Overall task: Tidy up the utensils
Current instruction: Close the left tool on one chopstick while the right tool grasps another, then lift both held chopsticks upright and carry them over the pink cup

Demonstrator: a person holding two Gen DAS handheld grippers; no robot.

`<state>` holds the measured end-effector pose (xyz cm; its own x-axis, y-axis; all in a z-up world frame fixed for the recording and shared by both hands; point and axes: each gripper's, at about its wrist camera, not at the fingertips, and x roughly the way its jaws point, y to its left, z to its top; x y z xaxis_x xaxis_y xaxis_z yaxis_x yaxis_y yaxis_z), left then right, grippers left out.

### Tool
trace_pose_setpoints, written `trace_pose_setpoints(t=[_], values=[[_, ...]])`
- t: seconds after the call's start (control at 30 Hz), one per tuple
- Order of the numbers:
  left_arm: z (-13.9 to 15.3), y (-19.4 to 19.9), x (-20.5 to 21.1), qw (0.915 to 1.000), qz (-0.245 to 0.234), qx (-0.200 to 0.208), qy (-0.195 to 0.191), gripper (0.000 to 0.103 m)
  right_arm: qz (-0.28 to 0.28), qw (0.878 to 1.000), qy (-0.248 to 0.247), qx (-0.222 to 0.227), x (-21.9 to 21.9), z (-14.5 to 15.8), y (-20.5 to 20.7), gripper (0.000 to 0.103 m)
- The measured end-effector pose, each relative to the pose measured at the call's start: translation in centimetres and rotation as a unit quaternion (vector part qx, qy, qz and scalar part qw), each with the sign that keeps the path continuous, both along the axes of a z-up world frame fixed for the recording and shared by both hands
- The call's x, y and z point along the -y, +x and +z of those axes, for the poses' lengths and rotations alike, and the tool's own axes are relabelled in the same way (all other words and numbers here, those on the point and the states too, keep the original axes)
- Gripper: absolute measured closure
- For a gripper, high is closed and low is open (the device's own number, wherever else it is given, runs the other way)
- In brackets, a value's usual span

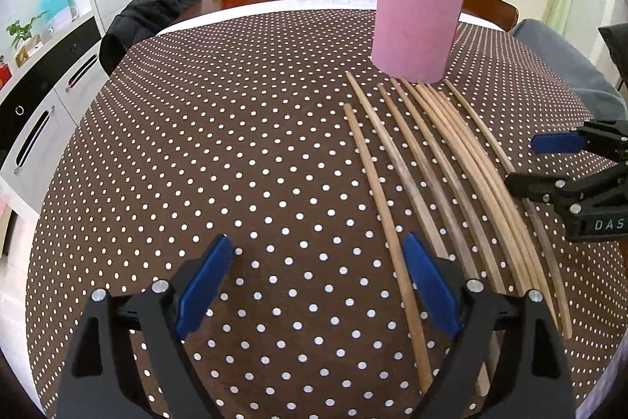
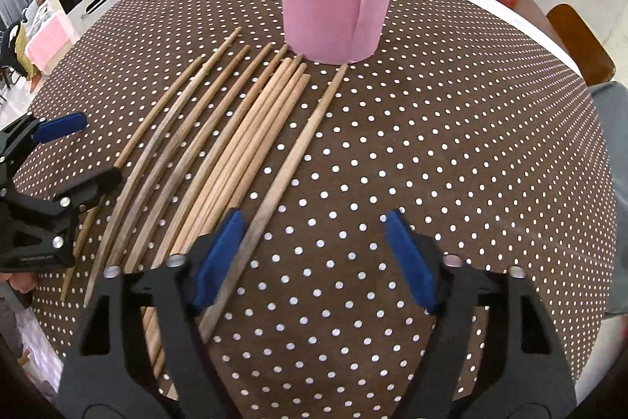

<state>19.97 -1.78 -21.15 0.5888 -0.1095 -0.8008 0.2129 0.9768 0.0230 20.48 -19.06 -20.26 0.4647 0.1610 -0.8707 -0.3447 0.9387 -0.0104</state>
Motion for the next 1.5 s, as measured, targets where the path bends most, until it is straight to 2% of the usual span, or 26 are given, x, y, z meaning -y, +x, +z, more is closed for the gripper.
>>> trace_pose_setpoints(t=[0.07,0.2,0.37,0.47,0.53,0.6,0.63,0.67,0.7,0.77,0.83,1.07,1.27,1.4,1.5], values=[[-0.2,-0.1,0.0,1.0,0.001,0.0,-0.001,0.015,-0.004,1.0,0.002,0.001,0.1,0.1,-0.1,0.054],[-0.2,-0.3,0.3,0.9999,0.003,0.005,0.009,0.015,-0.024,0.999,0.022,0.005,0.7,0.0,0.6,0.055],[0.2,0.2,2.1,0.9978,-0.007,0.019,0.063,0.015,-0.021,1.0,0.009,0.014,0.0,0.0,0.9,0.058],[0.2,1.2,2.1,0.9985,-0.006,0.012,0.052,0.015,-0.021,1.0,0.006,0.017,-0.1,0.0,0.9,0.068],[0.2,1.6,2.0,0.9991,-0.006,0.008,0.042,0.015,-0.024,1.0,0.007,0.019,-0.1,0.0,0.9,0.069],[0.2,1.9,1.7,0.9997,-0.015,0.001,0.019,0.023,-0.021,0.999,0.004,0.024,-0.5,-0.1,0.9,0.074],[0.2,2.0,1.5,0.9998,-0.019,-0.005,0.002,0.031,-0.017,1.0,0.005,0.025,-1.0,-0.1,0.9,0.078],[0.3,2.0,1.6,0.9997,-0.025,-0.001,0.005,0.047,-0.013,0.999,0.007,0.029,-1.1,-0.1,0.8,0.085],[0.4,1.9,1.7,0.9995,-0.03,0.0,0.004,0.055,-0.011,0.999,0.006,0.03,-1.3,-0.2,0.7,0.09],[0.5,1.8,2.0,0.9993,-0.035,-0.001,0.007,0.091,-0.01,0.999,0.009,0.029,-1.3,-0.2,0.6,0.091],[0.5,1.7,2.0,0.9994,-0.036,-0.001,0.005,0.096,-0.011,0.999,0.022,0.025,-0.8,-0.2,0.6,0.092],[0.7,0.6,-0.5,0.9992,-0.006,0.007,-0.039,0.097,-0.009,0.997,0.079,0.023,1.4,0.6,0.4,0.093],[2.4,-0.4,-1.8,0.9965,0.01,0.038,-0.074,0.097,0.005,0.99,0.135,0.032,2.8,1.9,-0.4,0.096],[3.2,-0.3,-1.8,0.9958,0.011,0.047,-0.077,0.097,0.006,0.99,0.139,0.034,3.3,2.0,-0.5,0.097],[3.2,-0.1,-1.7,0.9961,0.009,0.047,-0.074,0.097,0.005,0.992,0.123,0.027,3.1,1.3,-0.5,0.097]])
